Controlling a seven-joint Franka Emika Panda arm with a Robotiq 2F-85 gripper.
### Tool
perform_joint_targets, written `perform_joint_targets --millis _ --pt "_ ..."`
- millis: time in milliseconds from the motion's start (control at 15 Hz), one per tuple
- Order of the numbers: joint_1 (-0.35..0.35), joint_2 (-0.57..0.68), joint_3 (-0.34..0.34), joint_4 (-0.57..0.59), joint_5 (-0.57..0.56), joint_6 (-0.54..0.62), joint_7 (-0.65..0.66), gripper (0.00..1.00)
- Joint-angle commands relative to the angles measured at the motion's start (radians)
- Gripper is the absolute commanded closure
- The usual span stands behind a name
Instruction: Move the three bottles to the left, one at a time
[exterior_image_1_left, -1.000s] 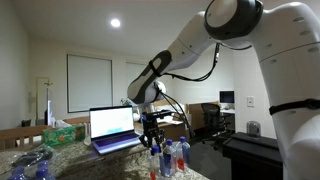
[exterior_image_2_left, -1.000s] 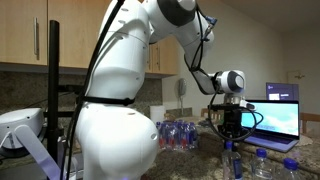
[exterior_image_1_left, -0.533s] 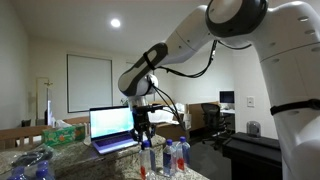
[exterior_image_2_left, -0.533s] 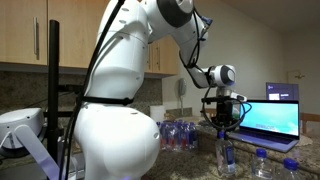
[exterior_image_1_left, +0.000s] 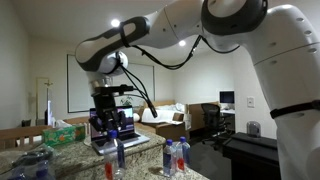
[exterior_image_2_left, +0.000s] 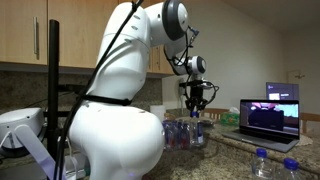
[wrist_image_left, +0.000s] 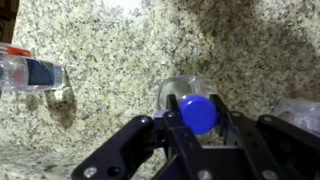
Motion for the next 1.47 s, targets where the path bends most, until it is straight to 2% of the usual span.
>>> perform_joint_targets --millis 0,133,600,867,933,1000,1200,1400 --pt "0.059 0.164 0.025 0.21 -0.032 -0.12 0.014 0.86" --pt "0.091 0.228 0.02 0.27 -0.041 -0.137 0.012 0.86" --pt "0.135 0.369 0.013 0.323 -0.018 0.05 0.0 0.86" --pt "0.147 0.414 0.011 0.365 -0.018 0.054 -0.004 0.86" --pt "0.149 0.42 0.011 0.374 -0.017 0.047 -0.004 0.52" --pt "0.15 0.425 0.011 0.383 -0.016 0.041 -0.006 0.38" --pt "0.149 0.422 0.01 0.392 -0.014 0.033 -0.009 0.2" --pt "0.143 0.365 0.002 0.369 -0.028 0.026 -0.018 0.02"
